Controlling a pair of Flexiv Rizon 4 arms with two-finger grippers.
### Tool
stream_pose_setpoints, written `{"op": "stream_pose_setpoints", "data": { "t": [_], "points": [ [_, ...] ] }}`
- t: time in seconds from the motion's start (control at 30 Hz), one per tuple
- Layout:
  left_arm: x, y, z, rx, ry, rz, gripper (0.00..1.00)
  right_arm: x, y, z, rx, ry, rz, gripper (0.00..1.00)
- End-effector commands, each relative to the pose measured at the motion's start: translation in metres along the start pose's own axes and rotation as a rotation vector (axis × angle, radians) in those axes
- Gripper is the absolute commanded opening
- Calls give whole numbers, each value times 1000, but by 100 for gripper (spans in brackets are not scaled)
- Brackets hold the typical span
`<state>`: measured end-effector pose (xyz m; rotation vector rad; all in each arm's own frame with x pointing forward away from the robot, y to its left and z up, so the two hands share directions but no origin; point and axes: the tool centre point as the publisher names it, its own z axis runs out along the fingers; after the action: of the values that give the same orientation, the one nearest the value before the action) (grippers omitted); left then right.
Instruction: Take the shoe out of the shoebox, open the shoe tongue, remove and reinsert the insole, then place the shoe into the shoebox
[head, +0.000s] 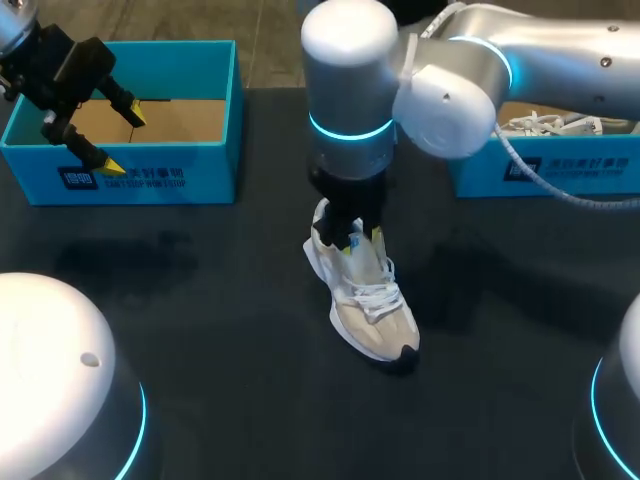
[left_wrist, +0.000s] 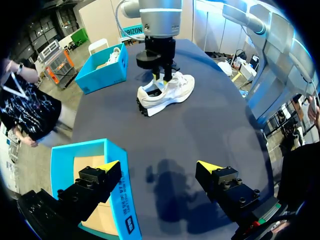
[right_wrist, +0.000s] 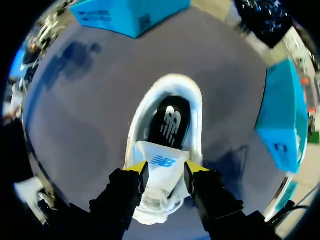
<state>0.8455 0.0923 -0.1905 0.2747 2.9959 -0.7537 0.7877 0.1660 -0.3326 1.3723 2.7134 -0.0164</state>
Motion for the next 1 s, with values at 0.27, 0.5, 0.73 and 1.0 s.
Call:
{"op": "stream_pose_setpoints", "data": {
  "t": [0.27,0.5,0.73,1.0],
  "points": [
    [0,0,-1,-3,1,0,100,3,16,-44,-290,-144,-644,99],
    [0,0,-1,-3,1,0,100,5,22,-48,-272,-142,-729,100],
    [0,0,-1,-3,1,0,100,5,22,-48,-272,-142,-729,100],
    [0,0,-1,-3,1,0,100,-10,40,-43,-258,-137,-889,100]
  ]
}}
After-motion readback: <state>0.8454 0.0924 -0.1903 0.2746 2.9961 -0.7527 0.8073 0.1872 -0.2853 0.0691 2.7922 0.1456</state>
